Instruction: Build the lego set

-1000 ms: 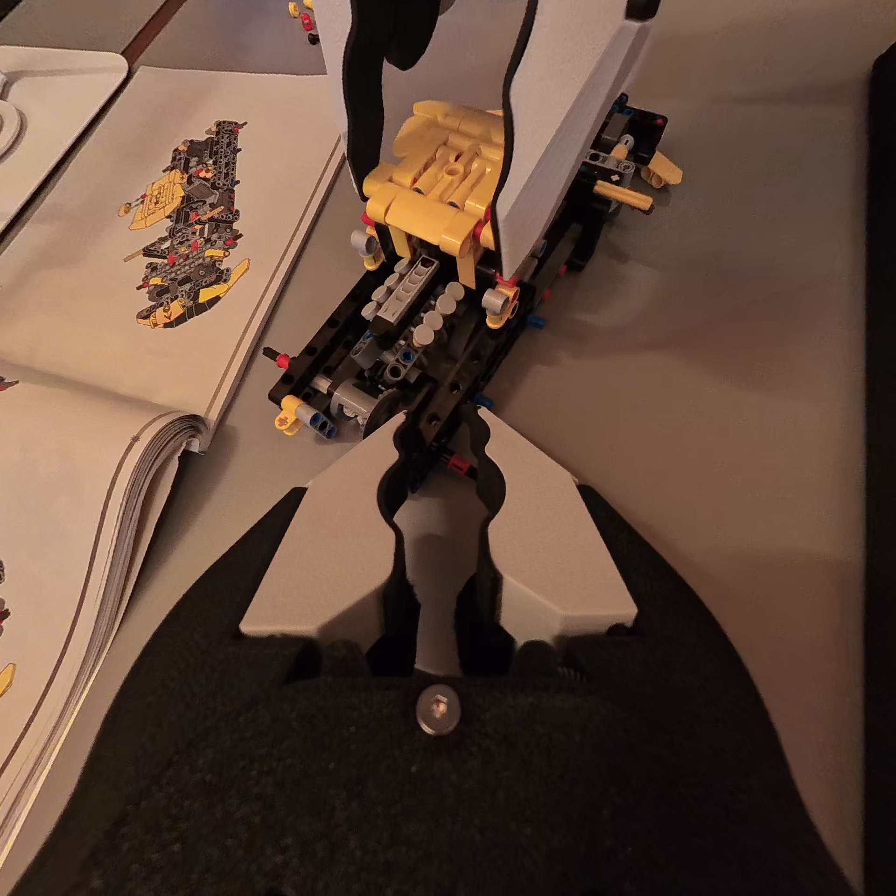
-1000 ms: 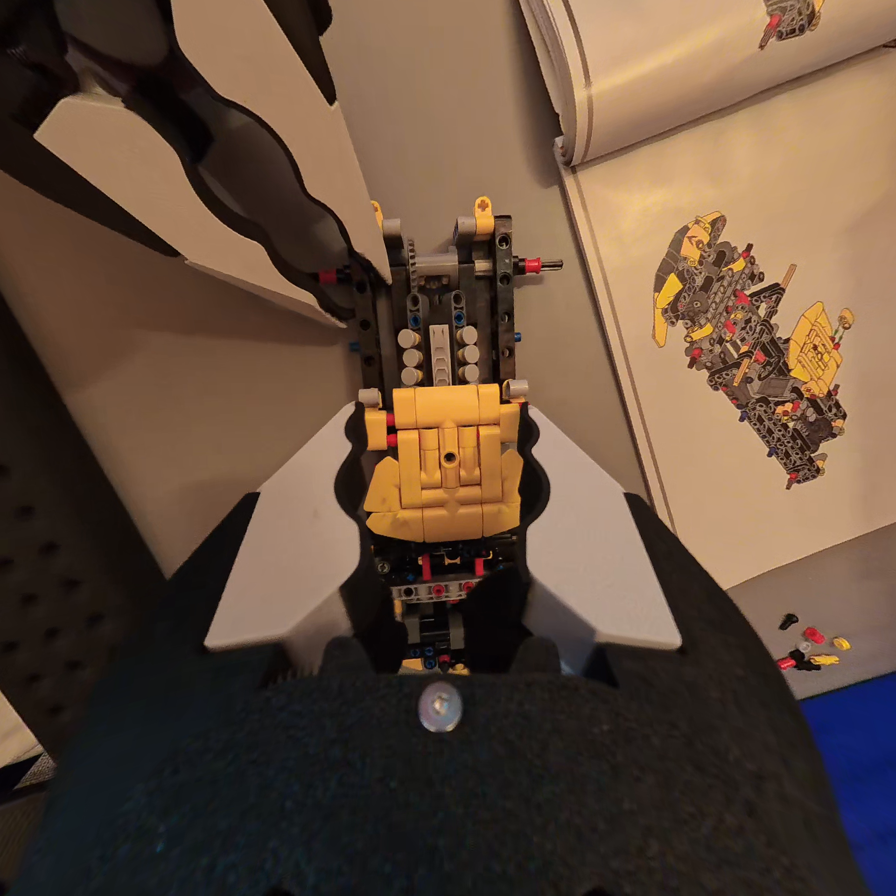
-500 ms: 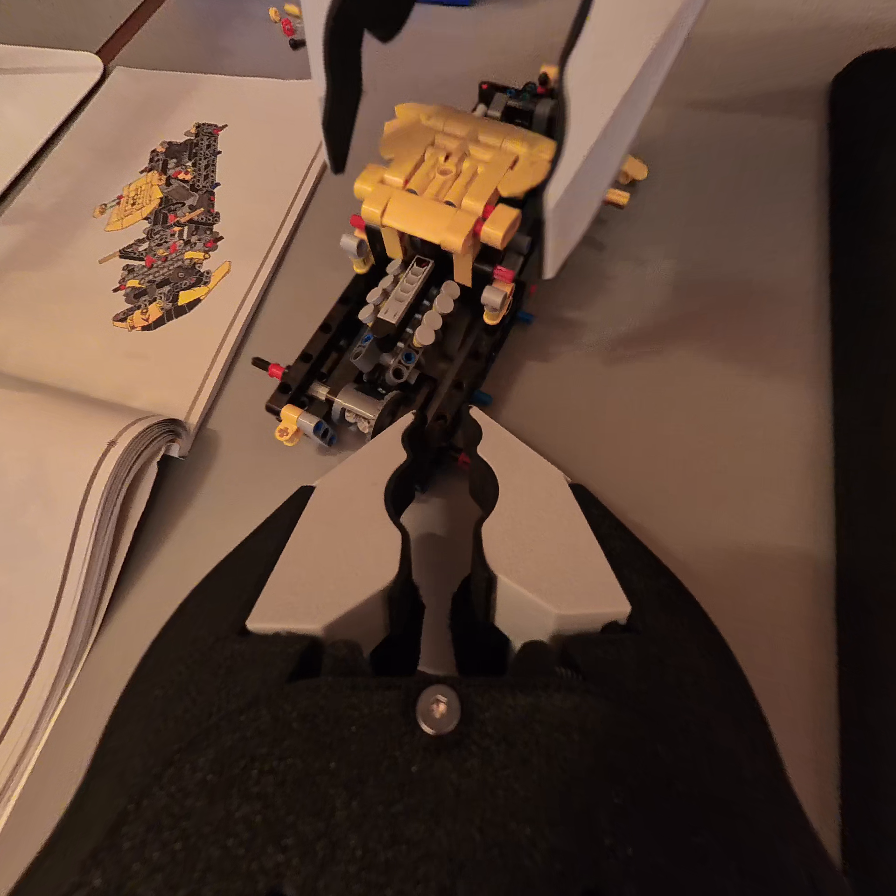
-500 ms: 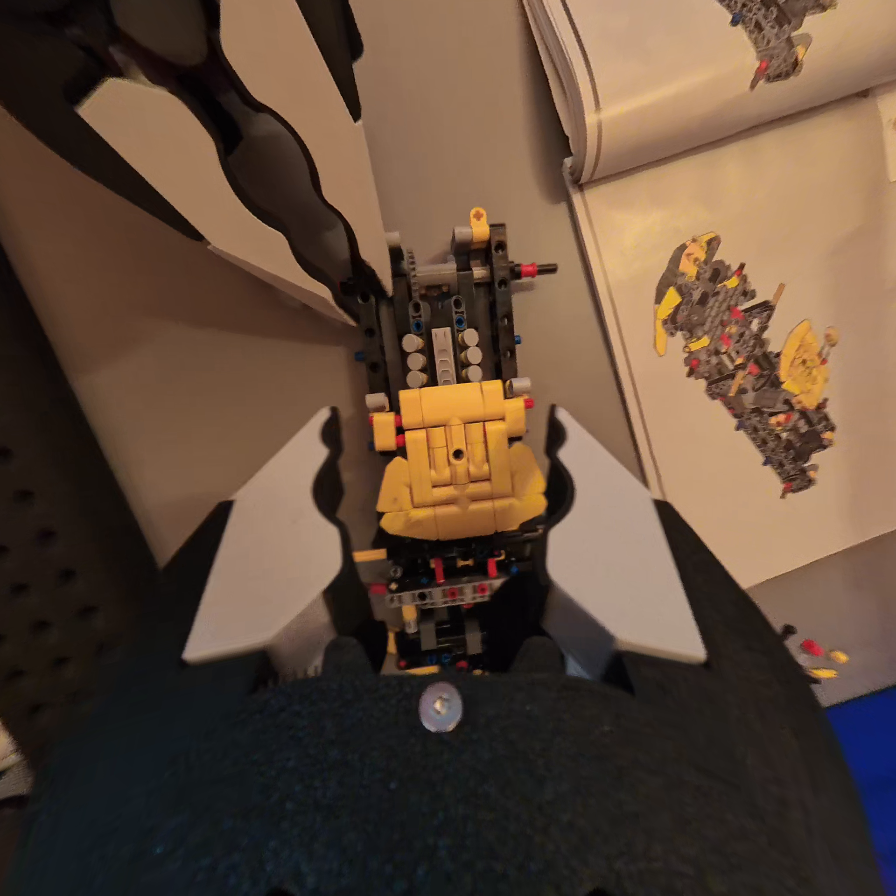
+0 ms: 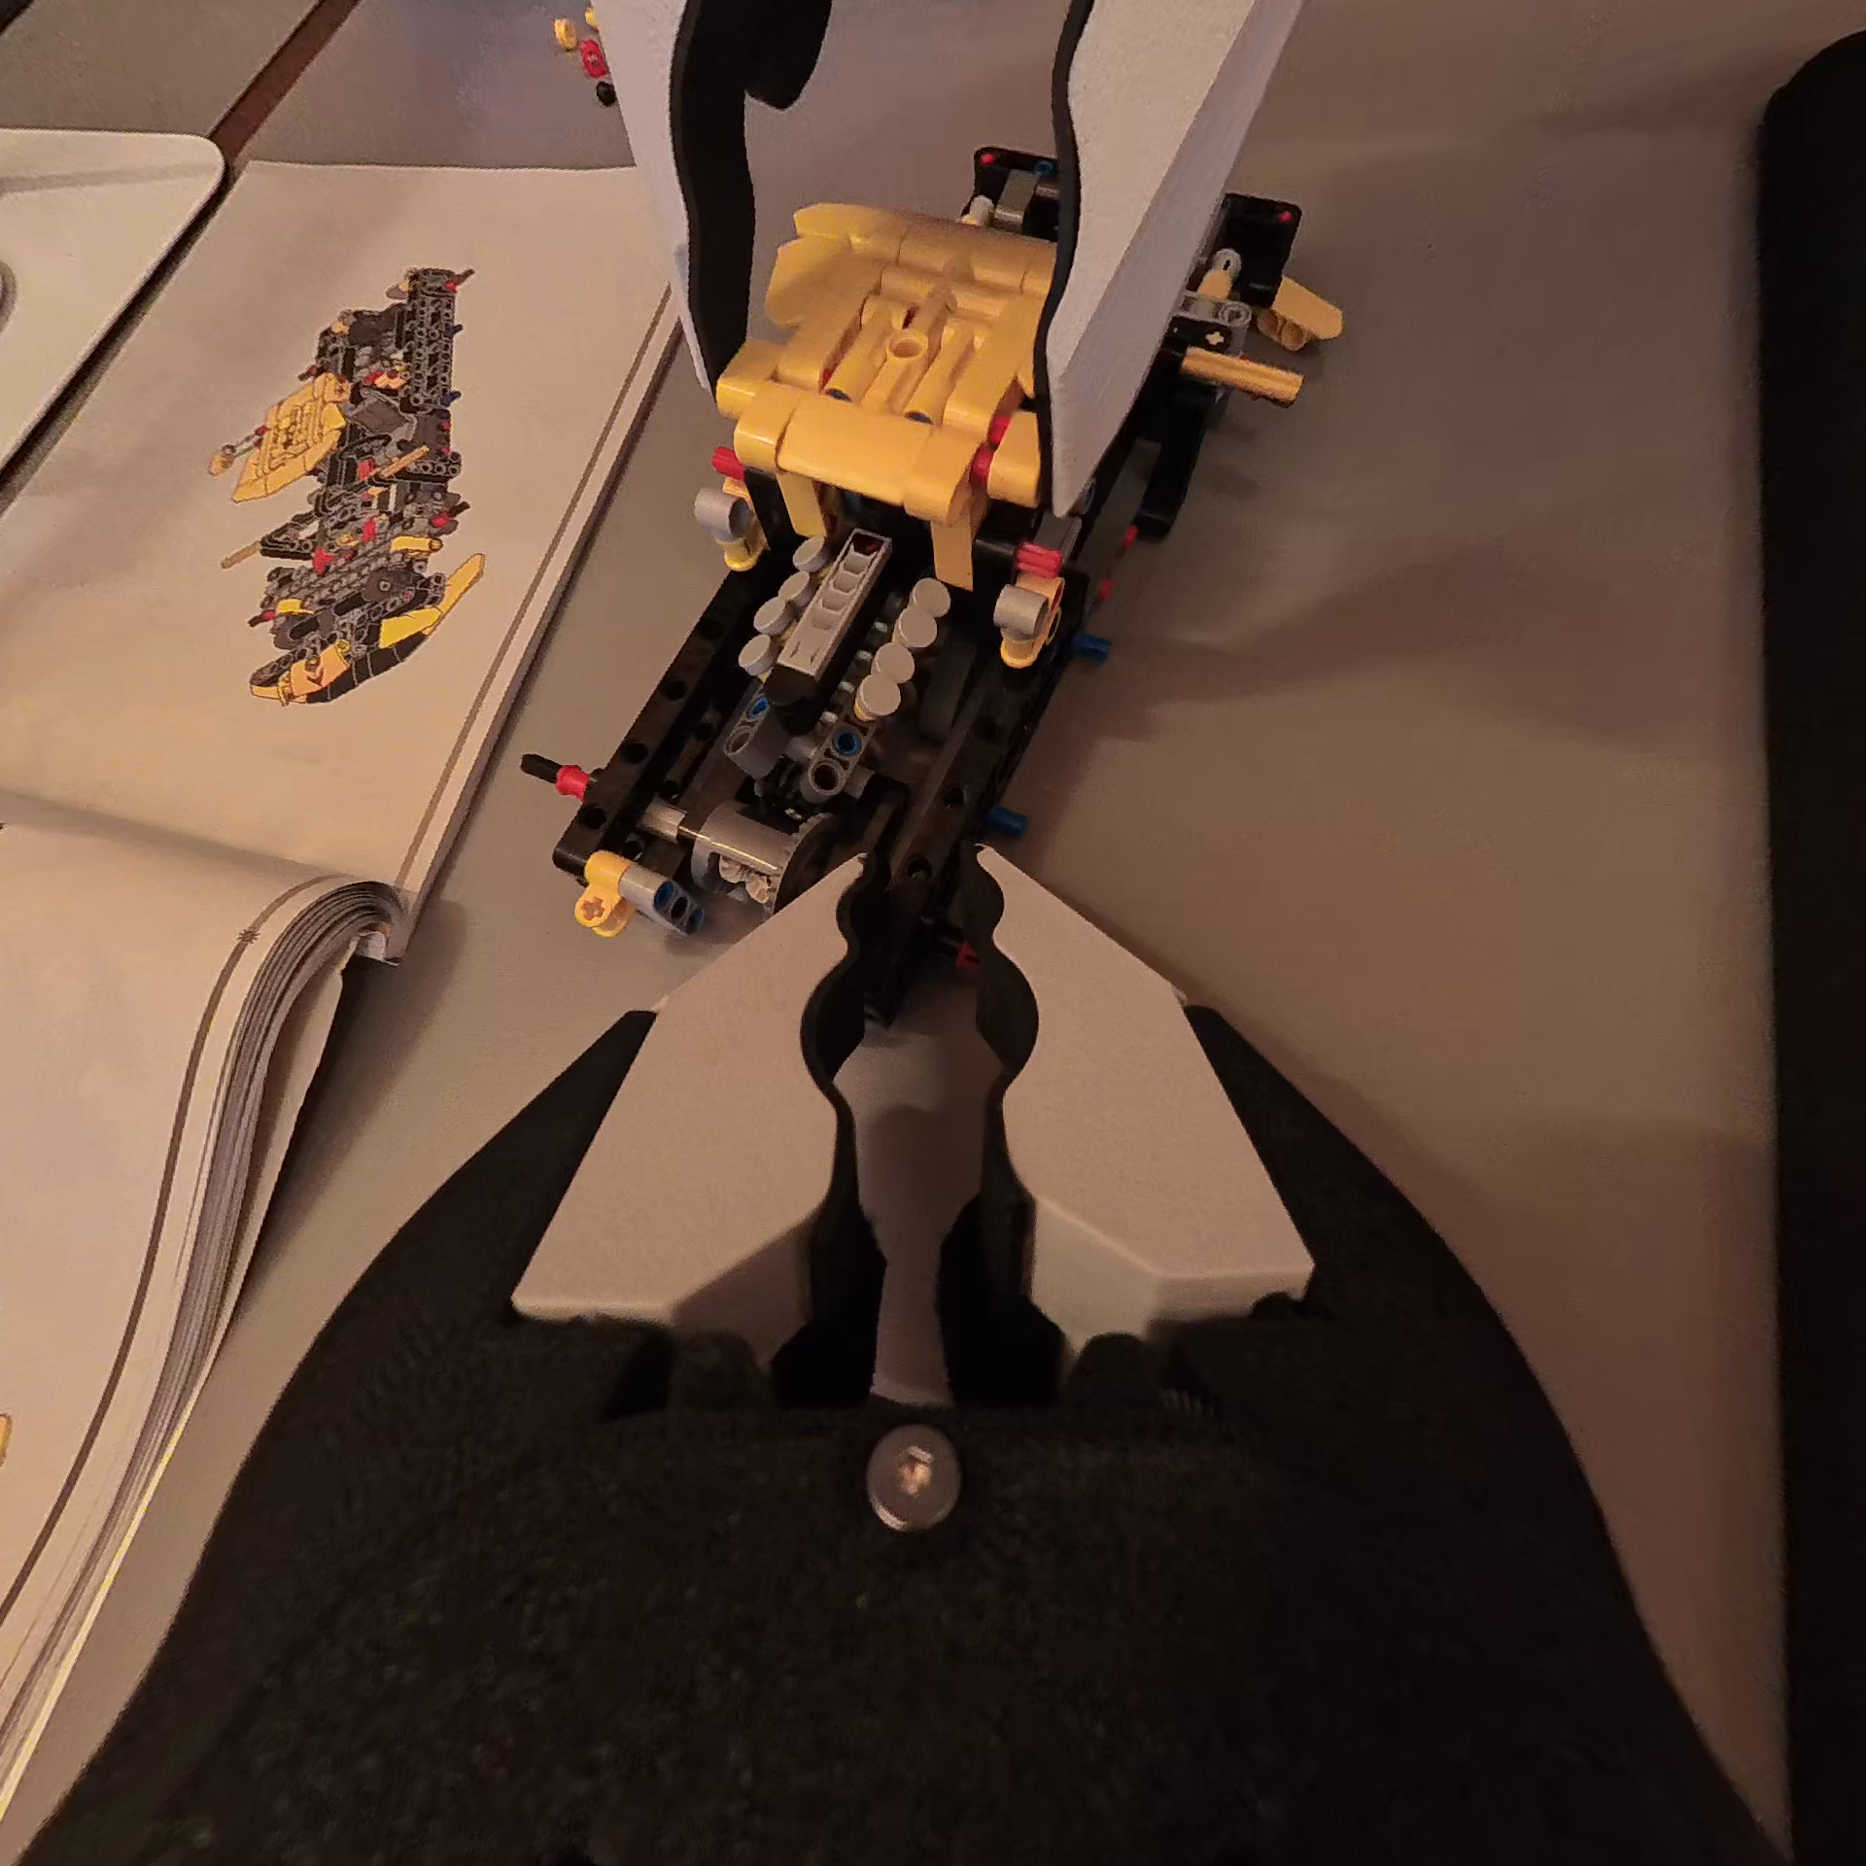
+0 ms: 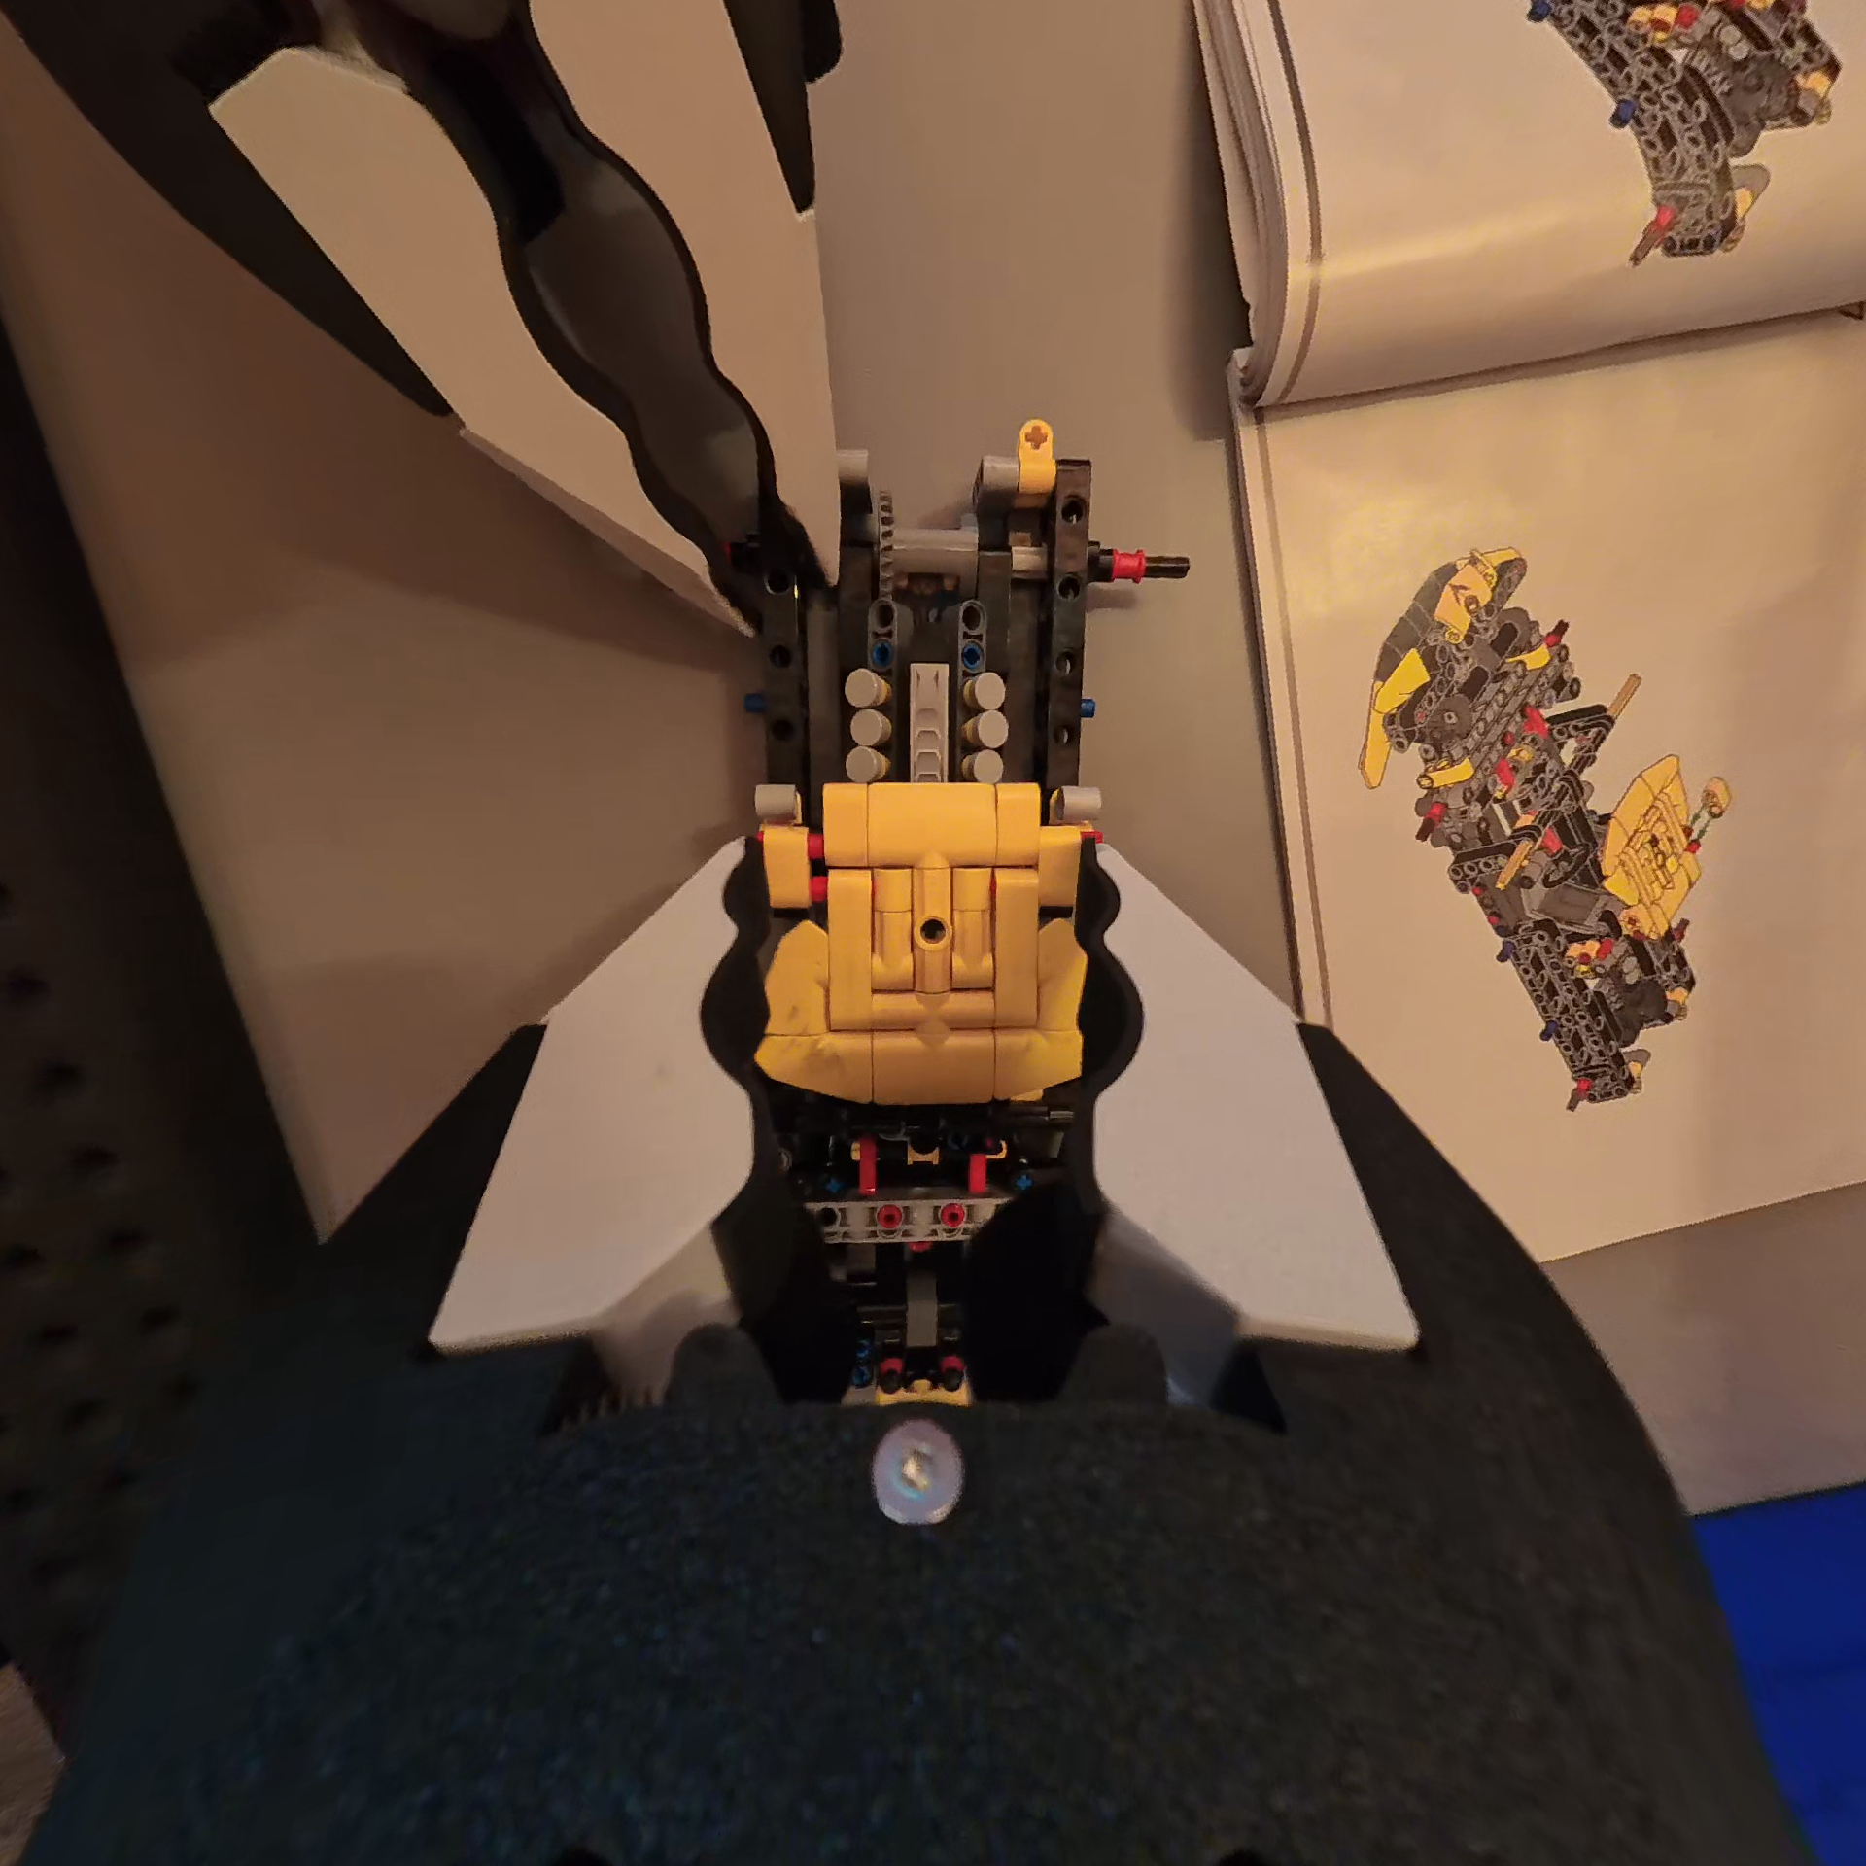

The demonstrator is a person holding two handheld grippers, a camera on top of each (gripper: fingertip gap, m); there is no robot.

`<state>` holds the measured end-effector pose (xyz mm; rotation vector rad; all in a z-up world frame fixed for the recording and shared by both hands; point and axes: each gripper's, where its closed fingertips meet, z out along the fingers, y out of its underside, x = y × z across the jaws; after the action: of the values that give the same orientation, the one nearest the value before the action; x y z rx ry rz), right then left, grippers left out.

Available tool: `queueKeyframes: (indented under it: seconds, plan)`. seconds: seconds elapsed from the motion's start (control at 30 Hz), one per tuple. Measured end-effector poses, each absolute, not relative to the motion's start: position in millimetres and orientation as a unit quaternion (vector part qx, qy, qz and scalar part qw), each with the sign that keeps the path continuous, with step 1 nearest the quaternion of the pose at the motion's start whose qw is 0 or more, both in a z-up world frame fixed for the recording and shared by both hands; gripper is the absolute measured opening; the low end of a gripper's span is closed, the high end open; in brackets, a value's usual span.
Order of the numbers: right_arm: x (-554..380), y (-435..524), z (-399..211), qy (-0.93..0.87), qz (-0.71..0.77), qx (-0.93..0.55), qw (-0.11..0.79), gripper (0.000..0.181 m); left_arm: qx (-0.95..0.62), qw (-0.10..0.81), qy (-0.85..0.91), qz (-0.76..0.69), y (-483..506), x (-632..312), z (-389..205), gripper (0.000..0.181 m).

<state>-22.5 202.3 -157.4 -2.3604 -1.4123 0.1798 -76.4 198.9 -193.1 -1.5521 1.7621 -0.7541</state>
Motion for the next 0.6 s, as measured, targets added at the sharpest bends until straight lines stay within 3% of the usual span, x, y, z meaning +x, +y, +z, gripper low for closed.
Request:
queueKeyframes:
  seconds: [0.33, 0.43, 0.6]
  plan:
    - [-21.8, 203.5, -156.6, -0.483, 0.077, -0.849, 0.2, 0.058, -0.594, 0.33, 0.673, -0.293, 198.7, -76.2, -192.9, 0.015]
    - [-23.7, 197.0, -145.0, -0.483, 0.098, -0.844, 0.21, 0.078, -0.592, 0.332, 0.674, -0.289, 198.8, -76.1, -192.8, 0.015]
    - [-11.7, 199.9, -144.5, -0.452, 0.105, -0.857, 0.223, 0.076, -0.592, 0.332, 0.675, -0.29, 199.1, -76.6, -192.8, 0.015]
